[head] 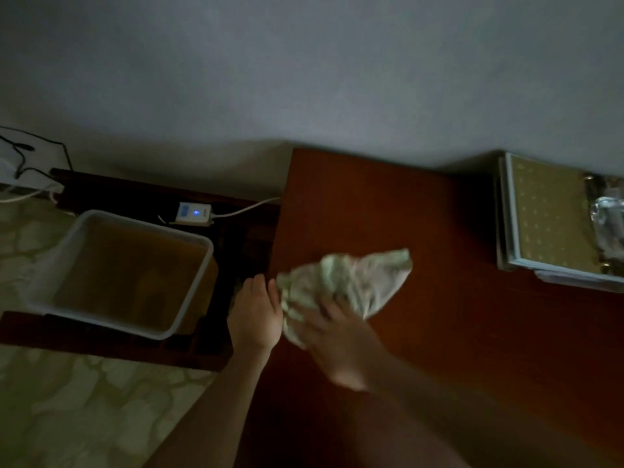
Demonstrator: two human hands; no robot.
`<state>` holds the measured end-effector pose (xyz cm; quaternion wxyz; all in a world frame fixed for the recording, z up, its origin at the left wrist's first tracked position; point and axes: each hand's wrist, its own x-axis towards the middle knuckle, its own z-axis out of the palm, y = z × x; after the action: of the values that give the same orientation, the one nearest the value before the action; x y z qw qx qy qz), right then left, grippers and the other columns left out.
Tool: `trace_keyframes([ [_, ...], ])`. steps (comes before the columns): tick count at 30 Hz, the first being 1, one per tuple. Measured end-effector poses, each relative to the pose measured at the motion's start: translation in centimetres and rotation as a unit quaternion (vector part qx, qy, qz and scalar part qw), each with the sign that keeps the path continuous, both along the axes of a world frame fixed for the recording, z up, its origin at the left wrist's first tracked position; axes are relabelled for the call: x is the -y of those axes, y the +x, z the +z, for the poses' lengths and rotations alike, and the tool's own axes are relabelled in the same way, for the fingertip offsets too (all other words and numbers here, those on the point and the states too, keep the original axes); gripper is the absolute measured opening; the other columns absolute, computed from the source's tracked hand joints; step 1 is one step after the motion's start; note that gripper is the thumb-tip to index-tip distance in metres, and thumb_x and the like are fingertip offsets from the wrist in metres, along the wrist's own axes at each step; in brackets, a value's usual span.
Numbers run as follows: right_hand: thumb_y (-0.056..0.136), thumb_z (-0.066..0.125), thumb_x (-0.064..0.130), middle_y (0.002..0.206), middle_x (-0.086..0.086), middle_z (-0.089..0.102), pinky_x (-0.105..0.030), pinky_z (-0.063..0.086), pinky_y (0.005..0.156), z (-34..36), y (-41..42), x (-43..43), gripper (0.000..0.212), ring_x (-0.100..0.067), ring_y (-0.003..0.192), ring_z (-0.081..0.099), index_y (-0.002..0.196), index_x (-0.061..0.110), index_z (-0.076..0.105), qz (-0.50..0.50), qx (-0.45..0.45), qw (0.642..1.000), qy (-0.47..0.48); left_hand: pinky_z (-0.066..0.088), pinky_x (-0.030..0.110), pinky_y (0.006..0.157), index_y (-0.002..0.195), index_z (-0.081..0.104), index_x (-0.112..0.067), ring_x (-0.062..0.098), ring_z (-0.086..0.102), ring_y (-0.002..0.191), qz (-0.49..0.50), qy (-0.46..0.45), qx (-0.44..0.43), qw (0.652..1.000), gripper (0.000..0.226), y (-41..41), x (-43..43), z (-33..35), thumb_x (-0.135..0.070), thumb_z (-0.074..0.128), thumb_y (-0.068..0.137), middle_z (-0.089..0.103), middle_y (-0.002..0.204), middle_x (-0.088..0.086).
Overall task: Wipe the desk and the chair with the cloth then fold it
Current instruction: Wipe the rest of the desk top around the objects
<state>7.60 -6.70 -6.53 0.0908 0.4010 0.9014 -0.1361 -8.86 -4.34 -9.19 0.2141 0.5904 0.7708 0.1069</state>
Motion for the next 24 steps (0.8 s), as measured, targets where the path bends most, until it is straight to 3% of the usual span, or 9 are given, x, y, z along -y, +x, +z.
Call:
trace_keyframes([
  [2,0.090,0.042,0.040,0.136,0.005,0.051,-0.040,0.043,0.093,-0.7,0.6,0.9,0.042,-0.026,0.118,0.042,0.129,0.030,0.054,0.029,-0.030,0.999,0.029,0.043,0.033,0.059,0.110,0.058,-0.007,0.025,0.060,0.081,0.014,-0.004,0.015,1.000,0.037,0.0,0.1,0.2,-0.029,0.030,0.099,0.059,0.095,0.006],
  [5,0.091,0.046,0.046,0.148,-0.001,0.038,-0.052,0.030,0.105,-1.4,1.5,-4.1,0.040,-0.033,0.133,0.035,0.130,0.038,0.051,0.067,-0.055,0.993,0.077,0.048,0.035,0.064,0.122,0.055,-0.007,0.027,0.062,0.093,0.020,0.001,0.036,0.999,0.043,0.0,-0.2,0.5,-0.031,0.027,0.100,0.061,0.106,0.008],
  [8,0.091,0.035,0.050,0.153,-0.008,0.029,-0.062,0.023,0.104,-1.2,0.4,-11.2,0.046,-0.043,0.136,0.029,0.135,0.042,0.043,-0.030,-0.004,0.997,0.076,0.052,0.034,0.058,0.119,0.057,-0.002,0.028,0.066,0.090,-0.004,0.023,0.043,0.999,0.055,0.2,-0.1,0.4,-0.036,0.021,0.096,0.065,0.103,0.011],
  [14,0.098,0.024,0.047,0.159,-0.005,0.004,-0.052,0.005,0.114,-0.5,-4.3,-21.6,0.050,-0.033,0.145,0.005,0.147,0.039,0.019,-0.190,0.010,0.980,0.063,0.051,0.029,0.048,0.111,0.061,0.000,0.025,0.067,0.075,-0.008,0.030,0.017,0.999,0.050,0.3,-0.3,0.2,-0.032,0.025,0.095,0.066,0.093,0.010],
  [19,0.099,0.023,0.047,0.159,-0.002,0.001,-0.053,0.001,0.114,-0.2,-5.0,-21.6,0.048,-0.033,0.145,0.000,0.146,0.040,0.022,-0.207,0.003,0.977,0.040,0.049,0.029,0.047,0.111,0.061,0.000,0.025,0.067,0.073,-0.015,0.034,0.006,0.999,0.049,0.3,-0.3,0.5,-0.030,0.026,0.095,0.065,0.091,0.010],
  [24,0.098,0.022,0.049,0.159,-0.002,-0.001,-0.058,0.006,0.114,-0.5,-2.3,-13.2,0.050,-0.036,0.144,0.002,0.147,0.037,0.020,-0.188,0.014,0.982,0.018,0.052,0.038,0.064,0.125,0.053,-0.004,0.030,0.063,0.094,0.003,-0.004,0.007,1.000,0.050,0.4,-0.4,1.1,-0.033,0.024,0.097,0.062,0.110,0.013],
])
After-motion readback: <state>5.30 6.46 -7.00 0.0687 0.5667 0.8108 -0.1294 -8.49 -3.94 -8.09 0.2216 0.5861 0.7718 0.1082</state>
